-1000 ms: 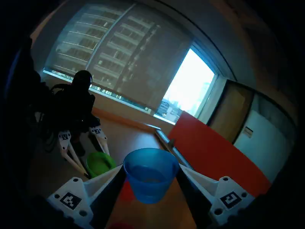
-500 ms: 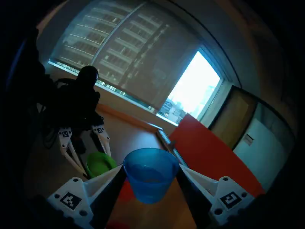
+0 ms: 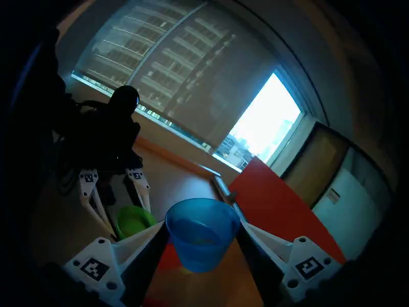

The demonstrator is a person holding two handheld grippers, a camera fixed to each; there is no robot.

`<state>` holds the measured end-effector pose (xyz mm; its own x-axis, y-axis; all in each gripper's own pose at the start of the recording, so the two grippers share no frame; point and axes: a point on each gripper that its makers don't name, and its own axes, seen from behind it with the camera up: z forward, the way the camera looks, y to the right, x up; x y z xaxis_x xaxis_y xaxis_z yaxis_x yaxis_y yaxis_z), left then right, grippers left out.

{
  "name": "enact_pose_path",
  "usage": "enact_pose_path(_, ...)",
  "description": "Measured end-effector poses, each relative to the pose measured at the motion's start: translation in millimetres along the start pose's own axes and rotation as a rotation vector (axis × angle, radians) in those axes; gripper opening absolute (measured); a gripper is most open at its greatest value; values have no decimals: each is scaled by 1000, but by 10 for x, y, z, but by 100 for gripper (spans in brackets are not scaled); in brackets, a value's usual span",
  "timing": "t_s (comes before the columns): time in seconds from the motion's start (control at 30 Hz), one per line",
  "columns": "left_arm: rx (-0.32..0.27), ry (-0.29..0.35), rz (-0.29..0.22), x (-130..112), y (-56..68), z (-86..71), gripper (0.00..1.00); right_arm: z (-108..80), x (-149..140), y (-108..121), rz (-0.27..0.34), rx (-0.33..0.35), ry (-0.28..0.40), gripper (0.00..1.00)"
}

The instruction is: Pour water

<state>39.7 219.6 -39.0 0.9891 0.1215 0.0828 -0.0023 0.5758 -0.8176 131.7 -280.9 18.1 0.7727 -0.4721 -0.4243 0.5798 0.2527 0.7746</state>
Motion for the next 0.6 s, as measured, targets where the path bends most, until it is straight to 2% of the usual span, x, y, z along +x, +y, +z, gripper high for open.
enact_pose_path(0.6,-12,16,4,79,61,8,84,40,64,6,-85,2,-13,91)
